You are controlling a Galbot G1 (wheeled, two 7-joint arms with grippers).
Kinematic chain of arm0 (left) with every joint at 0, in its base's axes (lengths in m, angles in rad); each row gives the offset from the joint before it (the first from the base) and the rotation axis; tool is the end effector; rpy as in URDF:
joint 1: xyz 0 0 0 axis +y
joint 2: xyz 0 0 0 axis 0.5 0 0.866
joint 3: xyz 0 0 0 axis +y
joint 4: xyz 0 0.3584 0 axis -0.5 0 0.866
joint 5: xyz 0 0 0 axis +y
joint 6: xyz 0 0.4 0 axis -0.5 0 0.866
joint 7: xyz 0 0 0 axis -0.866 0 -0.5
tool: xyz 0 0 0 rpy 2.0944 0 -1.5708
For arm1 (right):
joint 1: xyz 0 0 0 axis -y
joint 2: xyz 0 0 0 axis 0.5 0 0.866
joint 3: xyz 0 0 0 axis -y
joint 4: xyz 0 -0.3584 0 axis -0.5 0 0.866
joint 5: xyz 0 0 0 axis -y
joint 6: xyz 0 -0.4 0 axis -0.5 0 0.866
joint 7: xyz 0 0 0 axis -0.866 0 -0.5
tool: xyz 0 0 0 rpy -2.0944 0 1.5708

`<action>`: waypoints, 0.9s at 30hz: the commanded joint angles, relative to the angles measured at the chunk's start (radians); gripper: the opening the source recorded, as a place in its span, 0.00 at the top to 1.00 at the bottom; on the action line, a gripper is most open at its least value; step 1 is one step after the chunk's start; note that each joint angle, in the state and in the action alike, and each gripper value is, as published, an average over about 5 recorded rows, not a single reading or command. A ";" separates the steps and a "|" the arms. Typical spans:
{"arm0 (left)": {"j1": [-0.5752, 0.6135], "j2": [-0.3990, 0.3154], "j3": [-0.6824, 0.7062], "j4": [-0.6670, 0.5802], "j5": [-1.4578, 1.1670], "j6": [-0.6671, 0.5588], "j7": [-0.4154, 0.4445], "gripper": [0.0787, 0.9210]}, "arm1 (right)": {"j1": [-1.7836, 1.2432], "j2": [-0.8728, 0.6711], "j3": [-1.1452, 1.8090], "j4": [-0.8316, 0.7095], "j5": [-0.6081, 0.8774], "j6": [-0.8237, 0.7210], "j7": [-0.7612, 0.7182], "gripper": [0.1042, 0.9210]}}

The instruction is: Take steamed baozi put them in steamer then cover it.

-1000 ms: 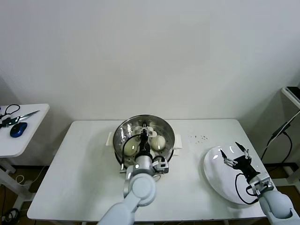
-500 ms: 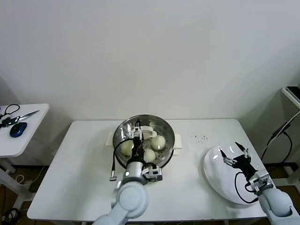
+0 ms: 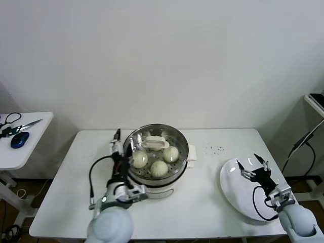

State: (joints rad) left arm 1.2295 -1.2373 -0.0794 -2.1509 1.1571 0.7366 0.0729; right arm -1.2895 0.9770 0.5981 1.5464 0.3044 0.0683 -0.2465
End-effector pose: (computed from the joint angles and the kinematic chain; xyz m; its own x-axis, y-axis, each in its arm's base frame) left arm 0.2647 -0.0903 -0.2304 -0.9912 -0.1322 0.0029 -0.0381 0.3065 0.9511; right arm 0.3179 -0.2307 -0.3757 -0.9586 -0.1791 0.2215 -0.2330 0.9404 -0.2476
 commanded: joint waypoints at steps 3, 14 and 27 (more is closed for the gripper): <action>0.370 -0.075 -0.552 -0.028 -0.887 -0.719 -0.299 0.12 | -0.056 0.024 0.028 0.062 0.018 -0.019 0.004 0.12; 0.439 -0.194 -0.723 0.264 -1.307 -0.946 -0.167 0.12 | -0.101 0.062 0.038 0.108 0.017 0.000 -0.001 0.12; 0.454 -0.199 -0.719 0.262 -1.345 -0.961 -0.109 0.12 | -0.111 0.091 0.052 0.114 0.016 0.017 0.001 0.12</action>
State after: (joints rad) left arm 1.6393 -1.4062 -0.7275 -1.9453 -0.0114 -0.0703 -0.0686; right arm -1.3855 1.0533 0.6416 1.6481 0.3185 0.0777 -0.2460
